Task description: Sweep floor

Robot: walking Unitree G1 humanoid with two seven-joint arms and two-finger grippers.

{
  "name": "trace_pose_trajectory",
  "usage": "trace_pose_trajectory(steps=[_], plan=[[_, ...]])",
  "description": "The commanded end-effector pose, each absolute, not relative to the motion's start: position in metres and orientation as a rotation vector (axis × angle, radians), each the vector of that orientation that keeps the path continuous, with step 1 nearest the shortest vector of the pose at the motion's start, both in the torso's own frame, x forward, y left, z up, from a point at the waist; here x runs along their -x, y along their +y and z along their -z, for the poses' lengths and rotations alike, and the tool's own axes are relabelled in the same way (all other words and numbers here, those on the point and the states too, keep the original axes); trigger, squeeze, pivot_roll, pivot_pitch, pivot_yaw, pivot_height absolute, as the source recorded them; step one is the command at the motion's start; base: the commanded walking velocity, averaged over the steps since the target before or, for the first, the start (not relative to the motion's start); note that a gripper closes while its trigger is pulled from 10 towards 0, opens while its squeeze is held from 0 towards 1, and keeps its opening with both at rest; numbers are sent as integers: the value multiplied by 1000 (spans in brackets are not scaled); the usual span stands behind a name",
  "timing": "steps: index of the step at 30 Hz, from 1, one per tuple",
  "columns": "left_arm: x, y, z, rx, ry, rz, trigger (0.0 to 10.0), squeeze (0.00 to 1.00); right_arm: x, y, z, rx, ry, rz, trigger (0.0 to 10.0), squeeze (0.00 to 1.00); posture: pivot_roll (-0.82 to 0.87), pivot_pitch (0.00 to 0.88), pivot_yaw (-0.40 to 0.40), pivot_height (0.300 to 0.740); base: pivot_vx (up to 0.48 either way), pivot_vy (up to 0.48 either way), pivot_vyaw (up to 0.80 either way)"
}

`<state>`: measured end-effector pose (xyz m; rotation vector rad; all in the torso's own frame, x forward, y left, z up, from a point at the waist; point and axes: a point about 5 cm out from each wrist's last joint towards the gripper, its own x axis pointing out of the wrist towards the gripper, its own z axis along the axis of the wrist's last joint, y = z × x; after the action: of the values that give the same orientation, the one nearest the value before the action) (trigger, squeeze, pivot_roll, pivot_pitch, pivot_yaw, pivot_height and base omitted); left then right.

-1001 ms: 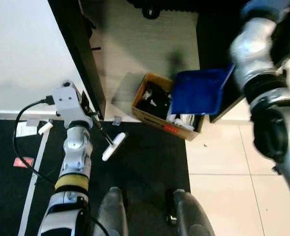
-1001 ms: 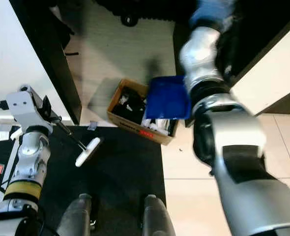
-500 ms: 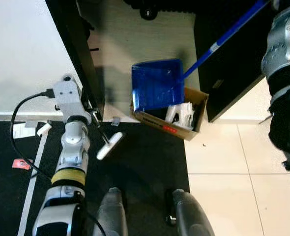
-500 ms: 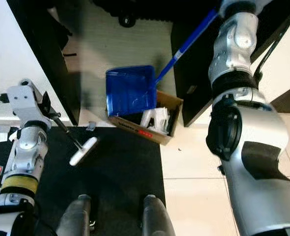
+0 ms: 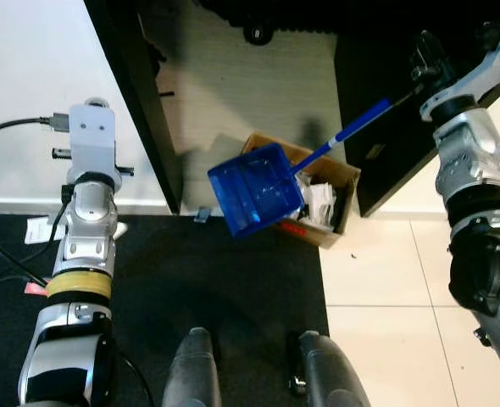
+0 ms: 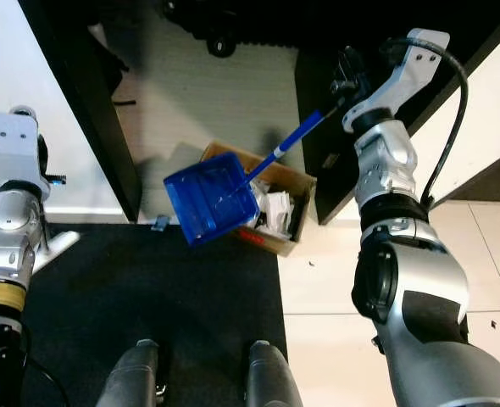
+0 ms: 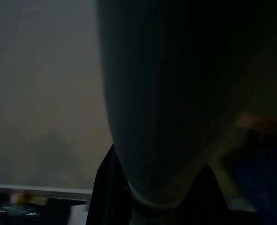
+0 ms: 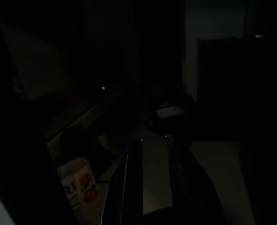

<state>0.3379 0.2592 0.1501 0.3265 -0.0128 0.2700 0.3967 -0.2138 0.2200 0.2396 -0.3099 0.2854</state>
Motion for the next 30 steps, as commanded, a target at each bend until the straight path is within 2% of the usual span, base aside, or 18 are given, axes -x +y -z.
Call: trace_pose_trajectory(steps=[1, 10, 15, 18, 24, 30], plan=[[-340, 250, -152, -317, -20, -248, 10000, 0, -392, -210, -184, -326, -155, -295, 10000, 0, 31, 62, -33, 740, 0, 0, 0], [-341, 250, -154, -332, -11, -259, 10000, 0, -403, -211, -245, -391, -285, -392, 10000, 0, 21, 65, -36, 740, 0, 0, 0], [-340, 250, -155, -348, -17, -259, 10000, 0, -405, -207, -263, -416, -309, -440, 10000, 0, 18, 65, -42, 740, 0, 0, 0], [-338, 251, -153, -345, -16, -265, 10000, 0, -406, -195, -282, -415, -298, -562, 10000, 0, 17, 65, -50, 740, 0, 0, 0], [-335, 251, -150, -347, -4, -270, 10000, 0, -404, -184, -265, -319, -210, -623, 10000, 0, 19, 68, -57, 740, 0, 0, 0], [-333, 251, -145, -369, 8, -268, 10000, 0, -398, -176, -234, -338, -154, -633, 10000, 0, 23, 68, -53, 740, 0, 0, 0]])
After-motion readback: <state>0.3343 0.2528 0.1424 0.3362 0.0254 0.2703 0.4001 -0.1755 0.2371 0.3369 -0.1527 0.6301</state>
